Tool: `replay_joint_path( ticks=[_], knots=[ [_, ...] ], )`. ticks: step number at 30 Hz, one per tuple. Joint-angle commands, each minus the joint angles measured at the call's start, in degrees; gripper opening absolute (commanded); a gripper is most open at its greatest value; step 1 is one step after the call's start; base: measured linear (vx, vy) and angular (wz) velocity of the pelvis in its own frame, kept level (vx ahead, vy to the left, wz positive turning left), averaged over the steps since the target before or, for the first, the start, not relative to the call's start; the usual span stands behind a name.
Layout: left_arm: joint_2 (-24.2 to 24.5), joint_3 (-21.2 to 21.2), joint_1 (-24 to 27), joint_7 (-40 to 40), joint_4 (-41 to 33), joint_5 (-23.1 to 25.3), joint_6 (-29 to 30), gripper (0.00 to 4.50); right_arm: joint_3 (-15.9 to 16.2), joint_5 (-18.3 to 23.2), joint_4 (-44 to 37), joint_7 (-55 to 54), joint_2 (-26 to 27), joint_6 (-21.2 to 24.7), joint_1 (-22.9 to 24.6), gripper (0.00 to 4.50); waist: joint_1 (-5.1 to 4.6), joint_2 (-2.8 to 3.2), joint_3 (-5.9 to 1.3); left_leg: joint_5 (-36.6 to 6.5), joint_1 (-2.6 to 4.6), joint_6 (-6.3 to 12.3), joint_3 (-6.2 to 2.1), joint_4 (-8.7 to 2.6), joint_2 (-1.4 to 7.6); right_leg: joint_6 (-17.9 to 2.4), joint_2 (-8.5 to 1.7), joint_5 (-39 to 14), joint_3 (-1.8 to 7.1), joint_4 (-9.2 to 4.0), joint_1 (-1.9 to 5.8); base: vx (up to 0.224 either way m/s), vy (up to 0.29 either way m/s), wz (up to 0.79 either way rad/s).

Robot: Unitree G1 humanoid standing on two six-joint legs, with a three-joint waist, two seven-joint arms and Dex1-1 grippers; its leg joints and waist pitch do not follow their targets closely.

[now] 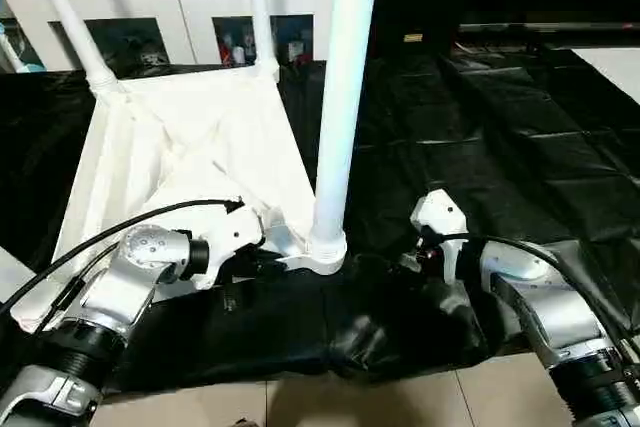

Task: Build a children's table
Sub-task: Rotate leg to tighten

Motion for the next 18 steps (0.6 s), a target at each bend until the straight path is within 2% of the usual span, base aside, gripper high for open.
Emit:
replay_joint_path(
  ticks=[1, 2, 4, 7, 11, 12, 16, 17, 18],
  knots=[
    [-2.50, 1.18, 0.54, 1.11, 1.43, -1.84, -0.68, 0.03, -1.84, 0.88, 0.29, -0.92, 0.63, -0.77, -0.47, 4.14, -0.20, 0.09, -3.13, -14.93, 0.33, 1.02, -1.14, -4.56, 2.06, -12.19, -3.36, -12.91, 2.46, -4.30, 2.35, 0.000, 0.000, 0.00],
    [-3.21, 1.58, 0.57, 1.41, 1.52, -2.45, -0.91, 0.03, -2.04, 1.12, 0.39, -1.20, 0.94, -0.78, -0.57, 4.14, -0.13, 0.11, -3.17, -14.92, 0.35, 1.03, -1.15, -4.52, 2.04, -12.11, -3.41, -13.19, 2.46, -4.33, 2.35, 0.000, 0.000, 0.00],
    [-4.68, 1.29, 0.21, 2.20, 2.27, -2.43, -1.53, 0.03, -2.82, 1.42, 1.34, -2.95, 2.23, -1.36, -1.00, 4.14, -0.19, -0.28, -3.00, -14.64, 0.24, 1.42, -1.09, -4.51, 1.97, -11.58, -3.38, -14.31, 2.49, -4.47, 2.29, 0.000, 0.000, 0.00],
    [-6.29, 0.30, -0.46, 3.49, 3.15, -1.42, -1.64, 0.03, -3.82, 1.61, 2.42, -5.22, 3.64, -1.83, -1.42, 4.14, -0.15, -0.05, -2.99, -14.55, 0.33, 1.49, -1.10, -4.52, 1.96, -10.97, -3.44, -16.52, 2.51, -4.69, 2.10, 0.000, 0.000, 0.00],
    [-8.20, -0.73, -1.71, 4.23, 4.39, -0.58, -1.95, 0.03, -3.72, 1.86, 2.21, -5.21, 4.13, -1.44, -1.42, 4.14, -0.10, -0.13, -2.84, -13.76, 0.32, 2.01, -1.04, -4.56, 1.93, -10.49, -3.26, -15.39, 2.53, -4.72, 2.01, 0.000, 0.000, 0.00],
    [-8.97, -0.81, -2.15, 4.31, 4.73, -0.45, -2.00, 0.03, -3.51, 1.86, 1.86, -4.79, 4.11, -1.44, -1.26, 4.14, -0.08, -0.35, -2.72, -13.75, 0.26, 2.19, -1.01, -4.55, 1.94, -10.43, -3.32, -15.40, 2.57, -4.72, 2.00, 0.000, 0.000, 0.00],
    [-10.47, -1.80, -3.45, 4.08, 6.43, 1.00, -2.49, 0.03, -2.56, 1.69, 1.03, -2.60, 3.61, -2.14, -0.68, 4.14, 0.02, -0.17, -2.55, -14.12, 0.21, 2.53, -1.07, -4.66, 1.97, -9.86, -3.40, -17.35, 2.57, -4.98, 1.95, 0.000, 0.000, 0.00],
    [-10.42, -2.46, -3.72, 4.03, 7.07, 1.84, -2.86, 0.03, -2.37, 1.66, 1.28, -2.14, 3.60, -2.53, -0.86, 4.14, 0.05, -0.22, -2.53, -14.26, 0.29, 2.61, -1.05, -4.66, 1.99, -9.72, -3.37, -17.56, 2.57, -5.07, 1.86, 0.000, 0.000, 0.00],
    [-10.33, -2.83, -3.86, 4.02, 7.44, 2.28, -3.02, 0.03, -2.27, 1.75, 1.59, -1.95, 3.66, -2.74, -1.11, 4.14, 0.03, 0.02, -2.29, -15.34, 0.45, 2.52, -1.01, -4.76, 2.05, -9.54, -3.34, -18.37, 2.64, -5.33, 1.56, 0.000, 0.000, 0.00]
  ],
)
